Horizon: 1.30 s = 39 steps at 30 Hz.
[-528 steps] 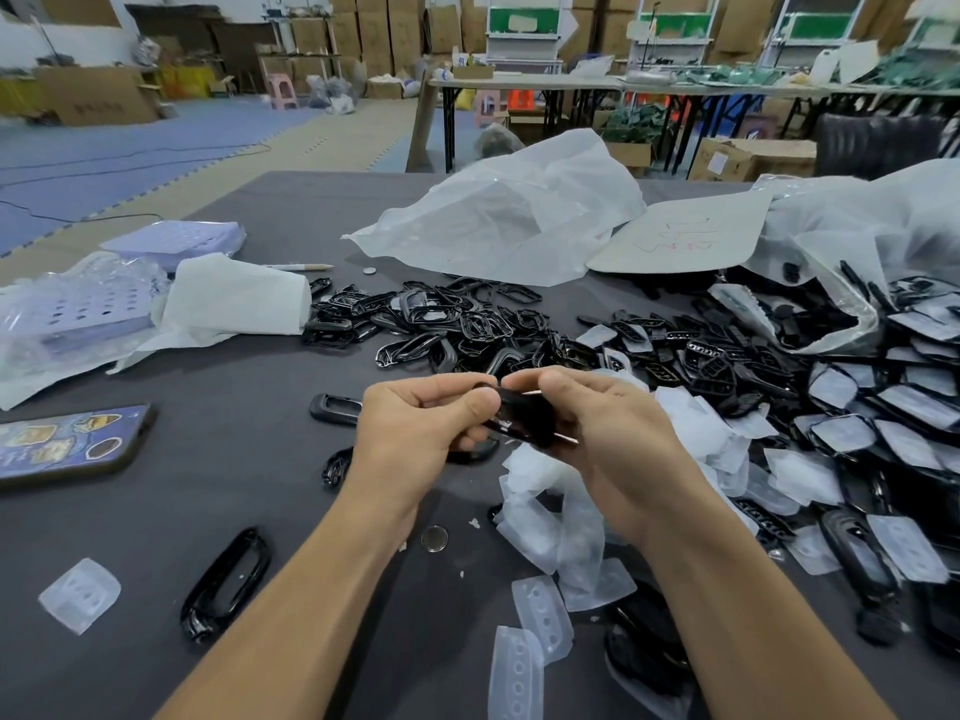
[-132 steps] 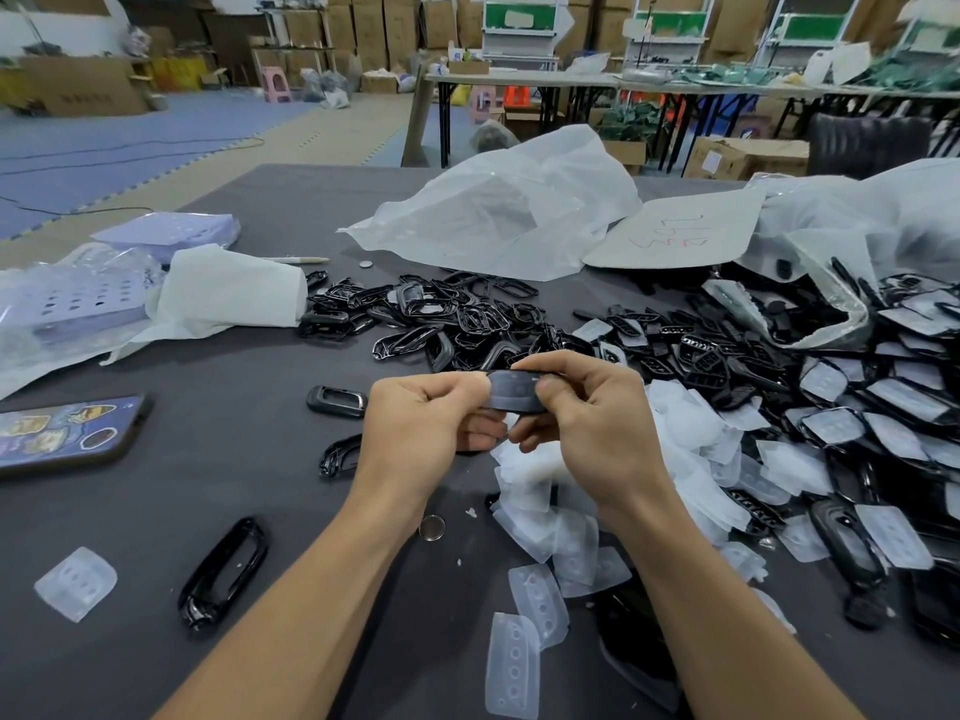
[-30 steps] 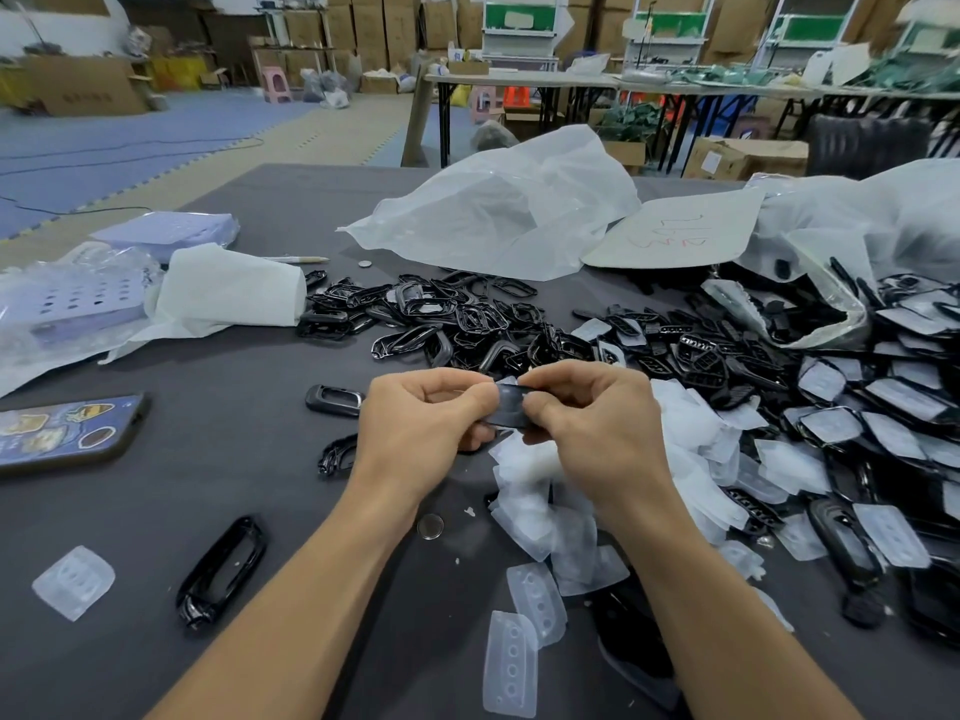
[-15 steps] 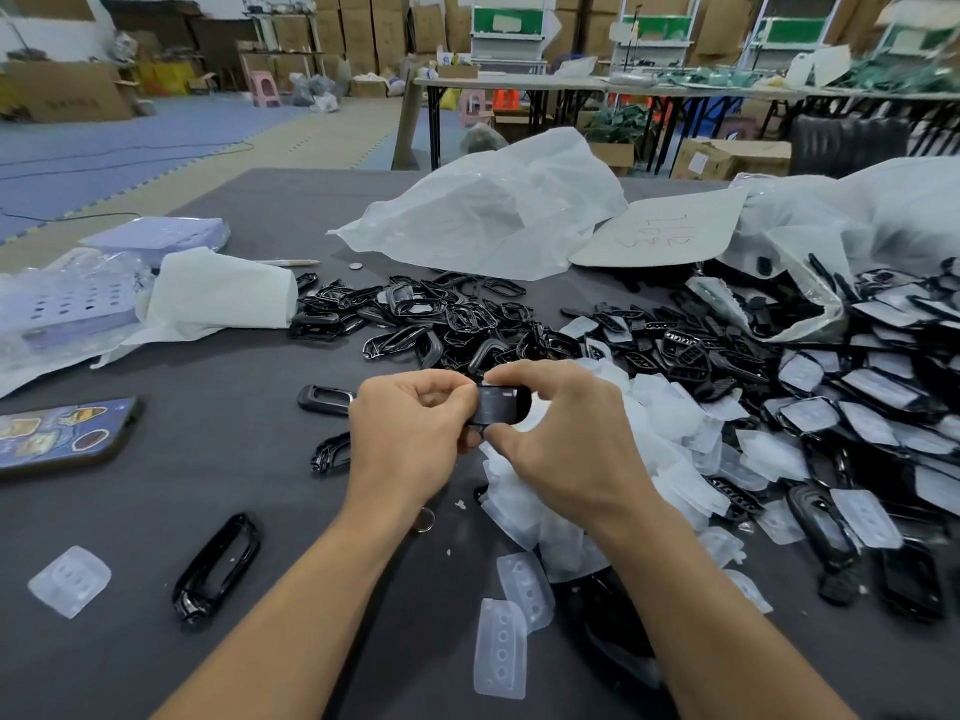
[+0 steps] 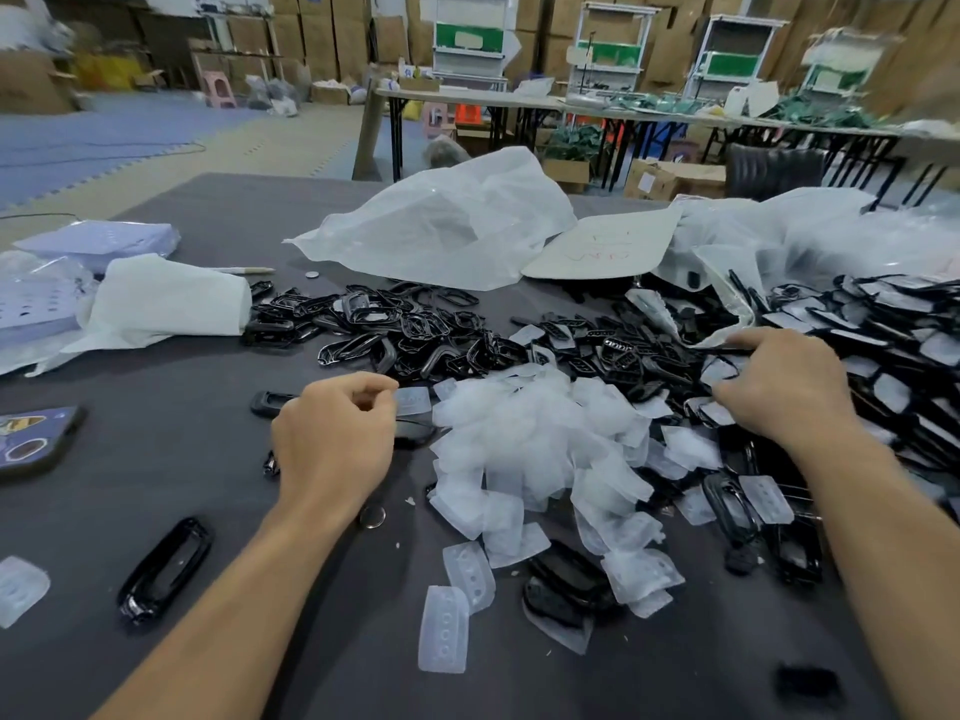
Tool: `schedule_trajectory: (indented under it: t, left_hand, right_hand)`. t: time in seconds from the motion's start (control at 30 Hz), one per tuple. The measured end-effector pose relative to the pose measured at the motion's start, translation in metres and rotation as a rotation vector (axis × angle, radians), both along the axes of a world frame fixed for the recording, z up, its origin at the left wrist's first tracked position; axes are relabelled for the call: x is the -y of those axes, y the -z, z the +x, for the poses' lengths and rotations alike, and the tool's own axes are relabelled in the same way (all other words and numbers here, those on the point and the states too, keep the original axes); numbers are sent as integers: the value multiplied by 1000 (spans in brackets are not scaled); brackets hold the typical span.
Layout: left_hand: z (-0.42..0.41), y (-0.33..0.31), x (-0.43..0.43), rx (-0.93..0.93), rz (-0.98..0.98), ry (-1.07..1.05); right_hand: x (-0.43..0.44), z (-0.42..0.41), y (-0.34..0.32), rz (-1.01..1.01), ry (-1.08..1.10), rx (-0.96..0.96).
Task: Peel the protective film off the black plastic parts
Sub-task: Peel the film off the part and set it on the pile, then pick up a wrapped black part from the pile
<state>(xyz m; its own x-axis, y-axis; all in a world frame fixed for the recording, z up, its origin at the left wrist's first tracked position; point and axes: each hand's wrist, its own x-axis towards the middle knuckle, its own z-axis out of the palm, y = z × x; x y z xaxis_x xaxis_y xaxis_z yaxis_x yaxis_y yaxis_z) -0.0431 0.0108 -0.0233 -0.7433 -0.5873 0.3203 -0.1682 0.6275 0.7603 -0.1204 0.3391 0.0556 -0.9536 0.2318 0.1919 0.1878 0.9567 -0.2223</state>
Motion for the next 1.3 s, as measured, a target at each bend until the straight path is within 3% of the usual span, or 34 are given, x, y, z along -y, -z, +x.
schedule_trajectory:
  t: [0.13, 0.27, 0.33, 0.47, 0.6, 0.73, 0.87, 0.97, 1.03, 1.13, 1.23, 1.3]
  left_hand:
    - [-2, 6, 4, 89, -122, 27]
    - [-7, 14, 11, 170, -162, 216]
    - [-9, 18, 14, 167, -185, 240]
    - [-10, 19, 18, 46, -176, 205]
    - [-10, 17, 15, -32, -124, 177]
    - [-8, 15, 10, -59, -131, 162]
    - [-4, 17, 6, -1, -279, 151]
    - [-4, 15, 7, 112, -293, 192]
    - [-5, 14, 8, 158, -229, 231]
    - [0, 17, 2, 161, -278, 269]
    - [9, 22, -1, 104, -405, 309]
    - [16, 20, -2, 39, -379, 299]
  right_hand:
    - [49, -5, 3, -138, -203, -94]
    - [123, -22, 11, -215, -402, 39]
    - [151, -36, 20, -154, -476, 73]
    - [180, -61, 37, 12, -484, 114]
    - [181, -68, 46, -18, -422, 50]
    - [169, -59, 48, -307, -432, -109]
    - [159, -27, 46, -737, -487, -327]
    - [159, 3, 52, -1084, -507, -306]
    - [161, 19, 59, -1183, -538, -242]
    - [167, 34, 64, -1171, -564, -168]
    - [174, 45, 67, -1037, -644, -147]
    - [178, 53, 68, -936, -701, -157]
